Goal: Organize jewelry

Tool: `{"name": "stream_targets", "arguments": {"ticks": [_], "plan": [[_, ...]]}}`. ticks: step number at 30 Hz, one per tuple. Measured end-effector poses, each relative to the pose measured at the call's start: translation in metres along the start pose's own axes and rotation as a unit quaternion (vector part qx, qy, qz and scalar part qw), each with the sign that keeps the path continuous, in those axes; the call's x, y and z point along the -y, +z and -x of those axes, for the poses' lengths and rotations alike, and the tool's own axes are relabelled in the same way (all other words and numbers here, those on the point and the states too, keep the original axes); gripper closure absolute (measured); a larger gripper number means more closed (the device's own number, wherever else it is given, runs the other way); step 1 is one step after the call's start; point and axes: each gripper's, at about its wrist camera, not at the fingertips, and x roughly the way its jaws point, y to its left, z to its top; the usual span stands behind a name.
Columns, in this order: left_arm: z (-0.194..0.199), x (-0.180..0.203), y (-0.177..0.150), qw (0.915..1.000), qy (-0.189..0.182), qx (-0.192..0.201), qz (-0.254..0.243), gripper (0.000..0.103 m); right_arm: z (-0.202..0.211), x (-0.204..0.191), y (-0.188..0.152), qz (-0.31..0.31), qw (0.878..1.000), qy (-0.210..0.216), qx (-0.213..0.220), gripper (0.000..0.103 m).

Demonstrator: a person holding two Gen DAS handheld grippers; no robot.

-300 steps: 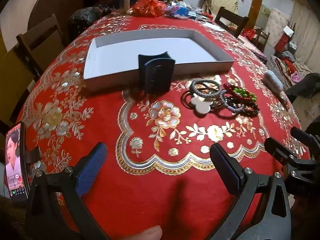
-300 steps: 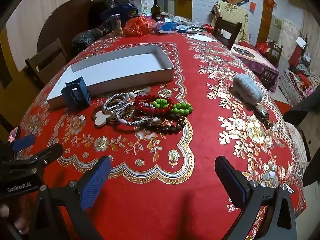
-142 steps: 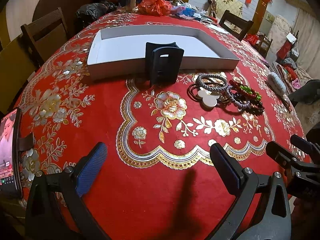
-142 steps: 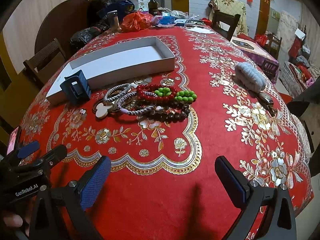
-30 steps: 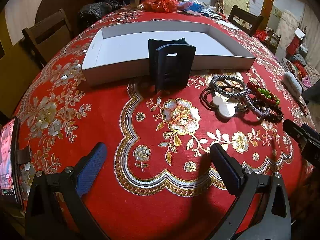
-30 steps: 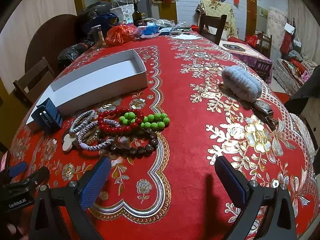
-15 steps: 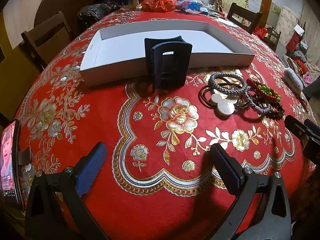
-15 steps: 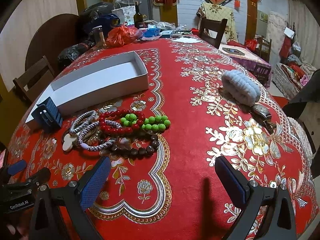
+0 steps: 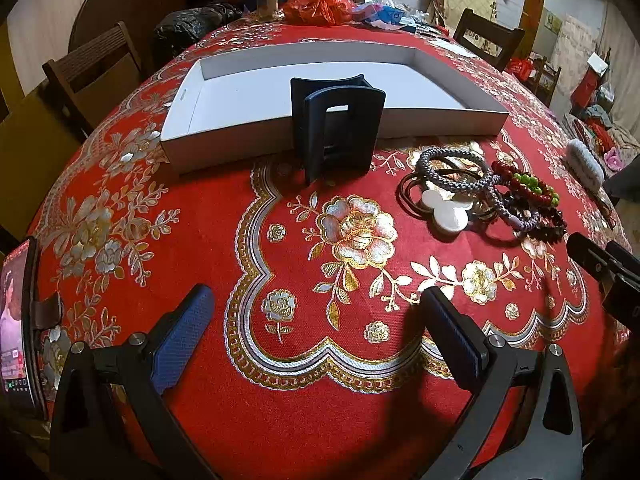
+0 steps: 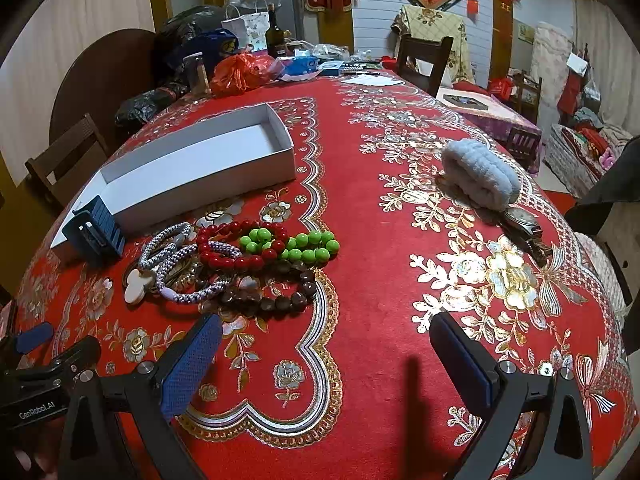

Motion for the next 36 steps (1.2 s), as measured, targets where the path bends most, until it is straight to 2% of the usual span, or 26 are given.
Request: {"name": "stream_targets", "arguments": {"ticks": [7, 13, 17, 21, 29, 33, 36], "plan": [[0.003, -0.005, 0.001, 0.9999, -0.012, 0.001, 0.006, 0.000, -0.001, 0.000, 0.001, -0.002, 1.000, 0.000, -0.002, 0.000], [0.003, -0.019, 0.014, 0.9995, -0.017, 0.011, 0.025, 0.000, -0.001, -0.002, 0.001, 0.002, 1.000, -0.002, 0.000, 0.000], [0.000, -0.022, 0.026, 0.9991, -0.022, 0.016, 0.033, 0.000, 0.001, -0.011, 0.000, 0.026, 0.999, -0.016, 0.009, 0.000], [-0.007, -0.012, 0.043, 0.9994, -0.024, 0.014, 0.019, 0.000, 0.002, -0.018, 0.000, 0.047, 0.999, -0.021, 0.011, 0.000], [-0.027, 0.003, 0.073, 0.9995, 0.010, 0.029, 0.014, 0.000, 0.003, -0.015, 0.000, 0.041, 0.999, -0.012, 0.014, 0.000], [-0.035, 0.001, 0.079, 0.9990, 0.020, 0.030, 0.028, 0.000, 0.003, -0.013, 0.000, 0.038, 0.999, -0.007, 0.015, 0.000], [-0.039, 0.000, 0.083, 0.9986, 0.013, 0.034, 0.038, 0.007, 0.003, -0.012, 0.000, 0.036, 0.999, -0.005, 0.015, 0.000]]}}
